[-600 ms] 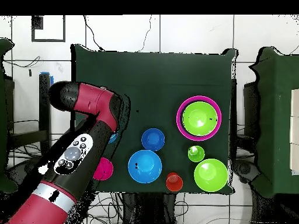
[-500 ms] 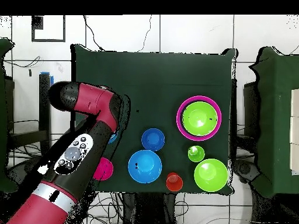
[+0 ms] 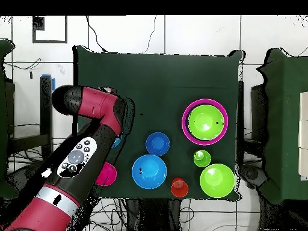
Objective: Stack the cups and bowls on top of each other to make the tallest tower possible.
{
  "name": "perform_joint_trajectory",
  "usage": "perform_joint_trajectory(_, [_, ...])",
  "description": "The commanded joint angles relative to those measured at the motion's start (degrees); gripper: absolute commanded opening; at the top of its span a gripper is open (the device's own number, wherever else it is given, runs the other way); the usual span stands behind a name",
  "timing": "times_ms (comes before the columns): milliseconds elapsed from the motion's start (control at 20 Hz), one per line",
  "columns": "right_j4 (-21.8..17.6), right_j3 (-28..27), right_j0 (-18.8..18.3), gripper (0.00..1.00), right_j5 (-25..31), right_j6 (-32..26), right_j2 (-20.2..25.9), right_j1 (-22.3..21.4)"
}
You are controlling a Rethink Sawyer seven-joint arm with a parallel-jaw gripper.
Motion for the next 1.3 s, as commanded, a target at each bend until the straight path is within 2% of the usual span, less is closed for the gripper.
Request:
perform_joint_trajectory(50, [-3.1, 1.3, -1.1, 1.0, -3.0, 2.4, 9.6, 5.7])
perform_joint_trajectory(850, [-1.3, -1.2, -0.4, 1.0, -3.0, 4.8, 9.3, 9.8])
perform_joint_trajectory(1300, [-0.8, -3.0, 0.1, 1.0, 0.9, 6.0, 8.3, 9.3])
